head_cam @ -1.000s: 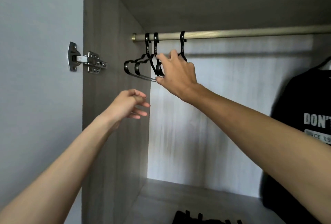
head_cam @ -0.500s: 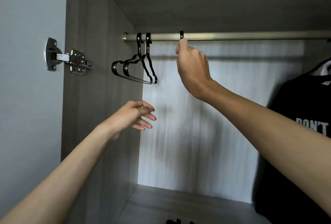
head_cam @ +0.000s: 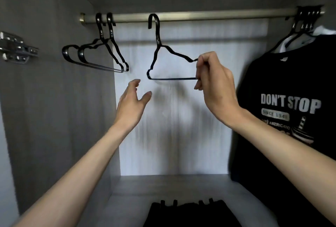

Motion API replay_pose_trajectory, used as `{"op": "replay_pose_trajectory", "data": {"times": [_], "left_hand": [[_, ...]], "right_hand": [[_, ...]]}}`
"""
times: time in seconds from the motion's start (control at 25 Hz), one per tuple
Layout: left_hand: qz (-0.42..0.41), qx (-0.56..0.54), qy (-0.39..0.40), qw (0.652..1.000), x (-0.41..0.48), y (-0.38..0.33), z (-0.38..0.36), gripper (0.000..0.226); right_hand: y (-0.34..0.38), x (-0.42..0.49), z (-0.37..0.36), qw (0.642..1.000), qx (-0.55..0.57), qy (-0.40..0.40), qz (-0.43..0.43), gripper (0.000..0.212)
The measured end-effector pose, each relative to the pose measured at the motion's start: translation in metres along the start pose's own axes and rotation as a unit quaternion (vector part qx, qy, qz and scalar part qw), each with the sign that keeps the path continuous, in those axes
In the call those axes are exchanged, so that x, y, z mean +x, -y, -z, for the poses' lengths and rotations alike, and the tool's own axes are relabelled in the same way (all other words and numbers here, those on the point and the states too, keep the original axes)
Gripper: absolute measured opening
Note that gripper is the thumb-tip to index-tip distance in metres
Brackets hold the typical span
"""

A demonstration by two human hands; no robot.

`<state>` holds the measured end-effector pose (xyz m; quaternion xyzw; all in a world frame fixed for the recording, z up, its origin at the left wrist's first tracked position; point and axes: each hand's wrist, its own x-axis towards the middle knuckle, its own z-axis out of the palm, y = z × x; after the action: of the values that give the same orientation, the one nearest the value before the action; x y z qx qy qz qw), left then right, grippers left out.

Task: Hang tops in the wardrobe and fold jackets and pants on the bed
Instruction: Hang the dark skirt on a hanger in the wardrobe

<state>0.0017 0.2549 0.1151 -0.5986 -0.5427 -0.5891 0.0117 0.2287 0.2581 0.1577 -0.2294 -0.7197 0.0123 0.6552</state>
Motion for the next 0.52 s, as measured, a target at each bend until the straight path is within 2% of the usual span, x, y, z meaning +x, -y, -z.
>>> {"op": "replay_pose_trajectory", "data": {"times": [0.12,0.32,0.4,0.44,0.48,0.52], "left_hand": [[-0.071,0.106,-0.007,0.992,-0.022,0.027,-0.028,0.066],[-0.044,0.238,0.139,0.96,-0.092,0.101,-0.067,0.056],[-0.033,0.281,0.173,0.943,-0.127,0.114,-0.073,0.048],[-0.026,0.303,0.199,0.932,-0.148,0.117,-0.076,0.045],[-0.029,0.322,0.224,0.919,-0.166,0.118,-0.082,0.046],[-0.041,0.329,0.25,0.91,-0.185,0.116,-0.09,0.051]], "right_hand": [[-0.034,-0.059,0.025,0.981,0.148,0.009,-0.127,0.029],[-0.097,-0.173,0.08,0.901,0.27,0.056,-0.335,0.018],[-0.122,-0.21,0.096,0.891,0.224,0.141,-0.369,0.019],[-0.137,-0.228,0.105,0.9,0.134,0.218,-0.352,0.02],[-0.149,-0.243,0.11,0.895,0.043,0.302,-0.327,0.021],[-0.155,-0.258,0.111,0.866,-0.002,0.383,-0.32,0.02]]}}
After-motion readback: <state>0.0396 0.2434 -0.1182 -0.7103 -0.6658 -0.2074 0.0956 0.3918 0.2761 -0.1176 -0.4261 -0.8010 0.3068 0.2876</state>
